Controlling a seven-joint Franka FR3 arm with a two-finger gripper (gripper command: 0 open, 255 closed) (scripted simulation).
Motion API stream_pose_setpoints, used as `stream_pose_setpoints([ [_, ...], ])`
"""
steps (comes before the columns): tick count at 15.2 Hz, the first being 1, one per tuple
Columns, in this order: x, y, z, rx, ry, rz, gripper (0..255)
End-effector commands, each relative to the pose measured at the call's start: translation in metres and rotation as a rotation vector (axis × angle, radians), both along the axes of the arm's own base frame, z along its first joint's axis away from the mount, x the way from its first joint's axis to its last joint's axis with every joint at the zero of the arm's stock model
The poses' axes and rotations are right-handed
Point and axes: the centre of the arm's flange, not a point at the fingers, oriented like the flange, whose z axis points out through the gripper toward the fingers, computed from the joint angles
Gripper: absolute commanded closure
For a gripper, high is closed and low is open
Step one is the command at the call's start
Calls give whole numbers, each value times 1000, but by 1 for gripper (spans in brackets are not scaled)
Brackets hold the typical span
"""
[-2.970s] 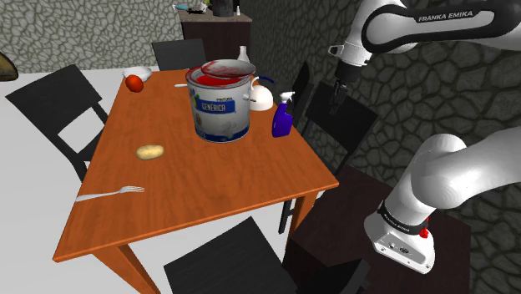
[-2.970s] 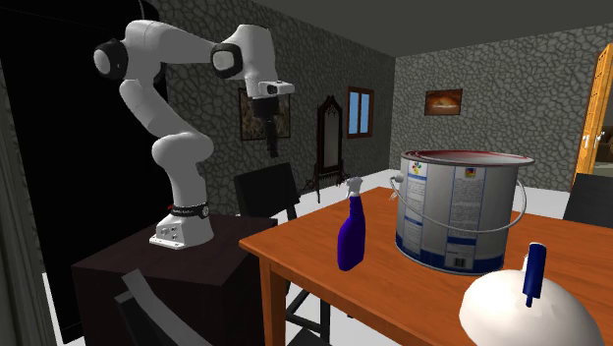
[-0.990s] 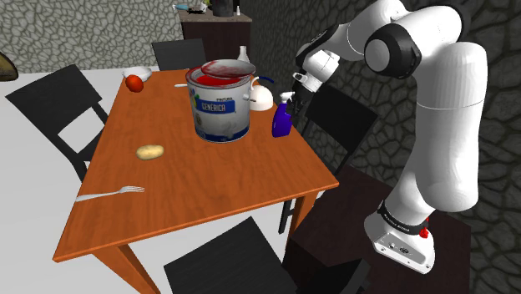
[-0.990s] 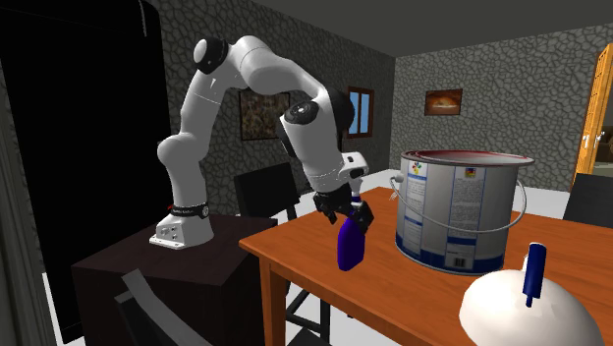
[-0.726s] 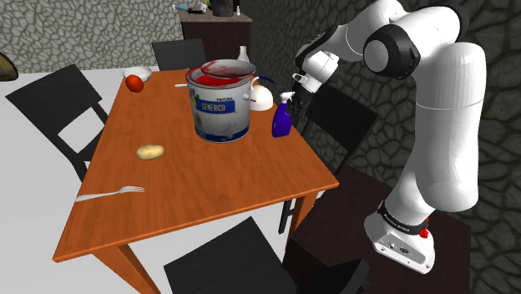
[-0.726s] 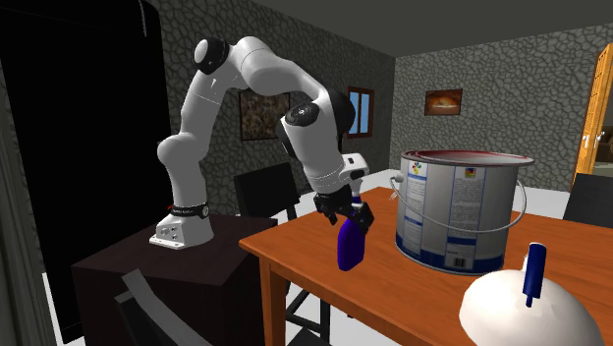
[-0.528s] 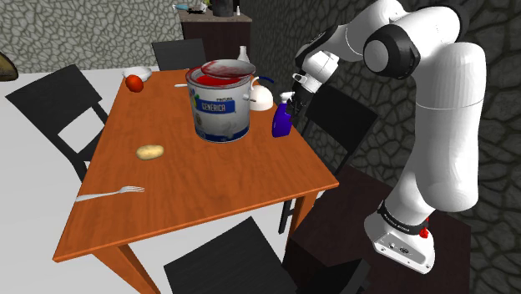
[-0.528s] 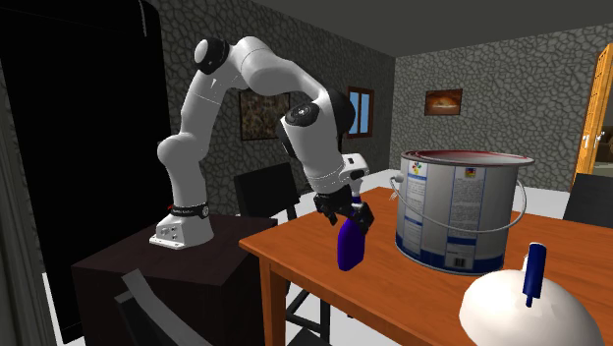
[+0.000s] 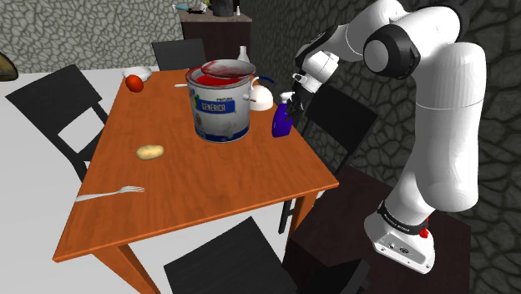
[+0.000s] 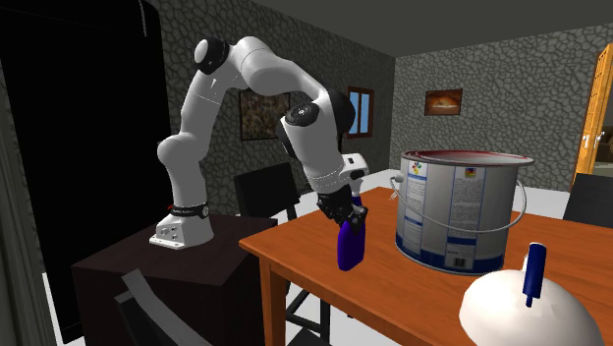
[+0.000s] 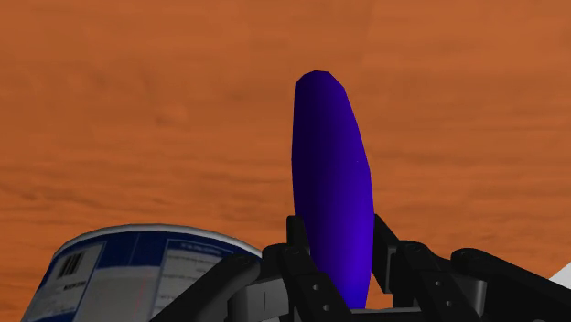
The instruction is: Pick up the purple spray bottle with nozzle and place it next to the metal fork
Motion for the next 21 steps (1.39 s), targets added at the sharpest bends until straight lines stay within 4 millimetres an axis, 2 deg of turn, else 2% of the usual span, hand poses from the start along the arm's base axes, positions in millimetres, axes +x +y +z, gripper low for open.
stream_pose_setpoints([
  [1, 0, 0, 0, 0, 0, 0, 255],
  [2, 0, 0, 0, 0, 0, 0, 255],
  [21, 0, 0, 100, 0, 0, 0, 255],
])
